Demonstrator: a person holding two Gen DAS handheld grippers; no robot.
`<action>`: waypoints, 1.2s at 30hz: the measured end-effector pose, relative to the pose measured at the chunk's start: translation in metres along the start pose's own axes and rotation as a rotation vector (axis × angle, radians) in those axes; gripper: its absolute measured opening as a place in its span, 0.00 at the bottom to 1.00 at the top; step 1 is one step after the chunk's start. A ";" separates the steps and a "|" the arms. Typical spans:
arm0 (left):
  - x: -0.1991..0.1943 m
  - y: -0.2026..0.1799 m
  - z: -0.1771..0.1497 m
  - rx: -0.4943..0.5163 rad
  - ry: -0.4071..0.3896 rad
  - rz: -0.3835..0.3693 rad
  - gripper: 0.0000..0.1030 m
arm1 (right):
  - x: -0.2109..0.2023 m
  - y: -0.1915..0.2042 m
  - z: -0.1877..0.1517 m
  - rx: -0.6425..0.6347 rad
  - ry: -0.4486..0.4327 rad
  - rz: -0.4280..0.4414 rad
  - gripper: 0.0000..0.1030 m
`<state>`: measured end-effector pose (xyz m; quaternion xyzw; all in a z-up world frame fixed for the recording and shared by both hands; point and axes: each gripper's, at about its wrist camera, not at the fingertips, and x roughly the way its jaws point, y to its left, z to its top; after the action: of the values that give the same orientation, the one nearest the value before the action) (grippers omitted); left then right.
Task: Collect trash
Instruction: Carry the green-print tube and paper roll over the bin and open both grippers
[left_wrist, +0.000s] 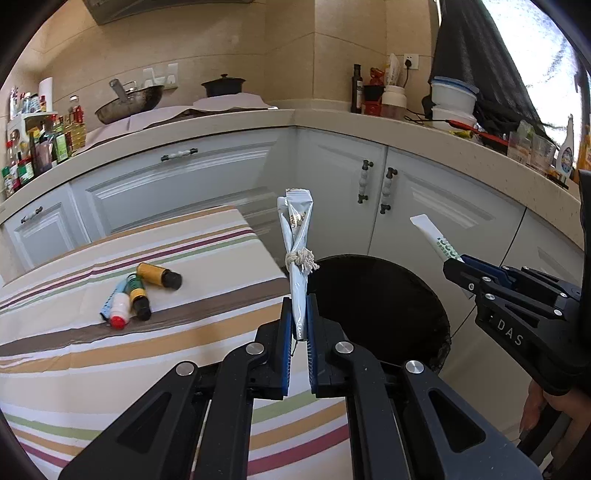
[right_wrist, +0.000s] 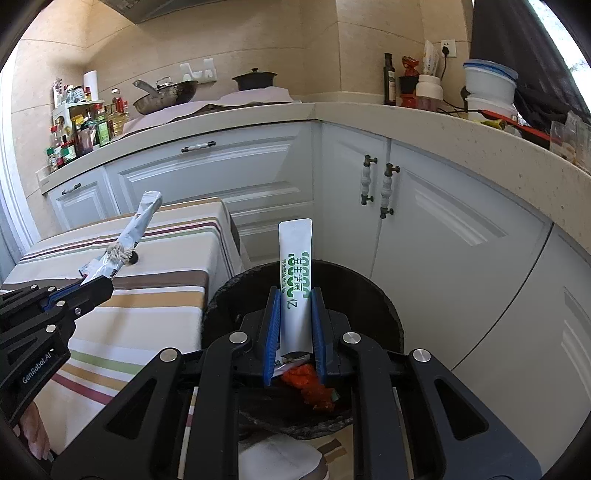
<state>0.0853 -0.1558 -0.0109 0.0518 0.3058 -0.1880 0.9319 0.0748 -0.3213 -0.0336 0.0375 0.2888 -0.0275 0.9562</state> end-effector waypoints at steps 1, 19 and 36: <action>0.003 -0.002 0.001 0.002 0.004 -0.003 0.08 | 0.002 -0.002 0.000 0.004 0.001 -0.002 0.16; 0.053 -0.032 0.014 0.026 0.034 -0.025 0.09 | 0.039 -0.031 0.002 0.054 0.033 -0.026 0.17; 0.047 -0.006 0.012 -0.021 0.048 0.043 0.45 | 0.050 -0.020 0.011 0.059 0.033 -0.016 0.29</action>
<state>0.1244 -0.1783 -0.0286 0.0530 0.3288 -0.1635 0.9286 0.1209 -0.3441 -0.0528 0.0638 0.3037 -0.0431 0.9496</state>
